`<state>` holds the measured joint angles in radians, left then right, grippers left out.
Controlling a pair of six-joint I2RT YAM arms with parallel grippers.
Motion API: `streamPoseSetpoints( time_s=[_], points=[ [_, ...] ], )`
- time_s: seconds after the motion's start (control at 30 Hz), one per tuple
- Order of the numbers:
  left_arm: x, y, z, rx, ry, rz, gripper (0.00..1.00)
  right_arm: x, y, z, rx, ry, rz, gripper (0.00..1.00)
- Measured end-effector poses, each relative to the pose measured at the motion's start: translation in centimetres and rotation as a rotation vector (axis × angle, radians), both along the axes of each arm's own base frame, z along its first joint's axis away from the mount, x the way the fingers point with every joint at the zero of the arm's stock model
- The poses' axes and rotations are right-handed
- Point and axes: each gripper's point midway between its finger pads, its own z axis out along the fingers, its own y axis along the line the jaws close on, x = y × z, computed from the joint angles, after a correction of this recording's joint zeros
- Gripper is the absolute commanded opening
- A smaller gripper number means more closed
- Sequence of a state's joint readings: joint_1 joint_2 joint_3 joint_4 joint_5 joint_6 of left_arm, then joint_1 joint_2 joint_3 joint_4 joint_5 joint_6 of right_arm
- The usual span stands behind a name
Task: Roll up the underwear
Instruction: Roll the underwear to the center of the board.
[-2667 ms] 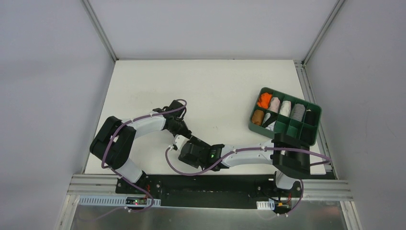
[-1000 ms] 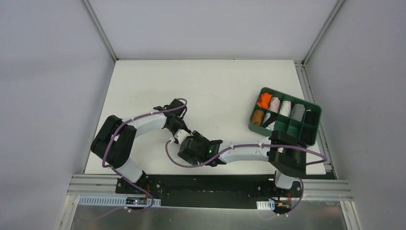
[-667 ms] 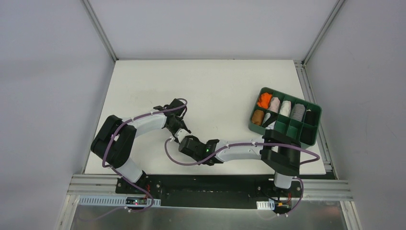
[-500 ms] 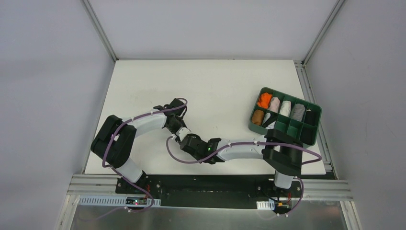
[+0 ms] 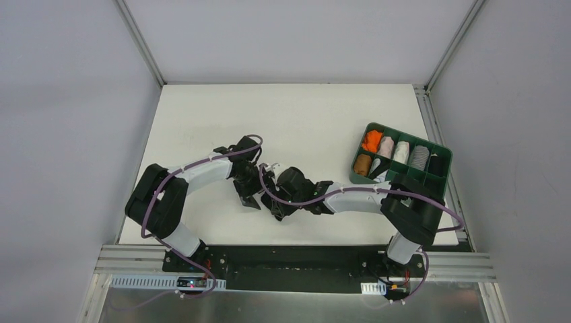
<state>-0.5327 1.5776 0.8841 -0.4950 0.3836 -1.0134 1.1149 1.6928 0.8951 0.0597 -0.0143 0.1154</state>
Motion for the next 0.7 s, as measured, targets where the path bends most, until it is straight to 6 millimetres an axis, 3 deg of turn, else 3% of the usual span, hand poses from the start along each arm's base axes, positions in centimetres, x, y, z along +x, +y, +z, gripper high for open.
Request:
streamPoseSetpoints(
  time_s=[0.3,0.43,0.6,0.7],
  points=[
    [-0.4,0.4,-0.5,0.003,0.003,0.000,0.74,-0.7,0.4,0.2,0.088,0.129,0.002,0.00],
    [-0.4,0.4,-0.7,-0.002,-0.004,0.002,0.67,-1.0,0.5,0.3,0.107,0.171,0.000,0.00],
    [0.0,0.0,-0.7,-0.015,-0.019,0.014,0.43,-1.0,0.4,0.3,0.133,0.220,-0.017,0.00],
    [0.0,-0.2,-0.8,-0.014,-0.021,0.019,0.19,-1.1,0.4,0.3,0.142,0.248,-0.026,0.00]
  ],
)
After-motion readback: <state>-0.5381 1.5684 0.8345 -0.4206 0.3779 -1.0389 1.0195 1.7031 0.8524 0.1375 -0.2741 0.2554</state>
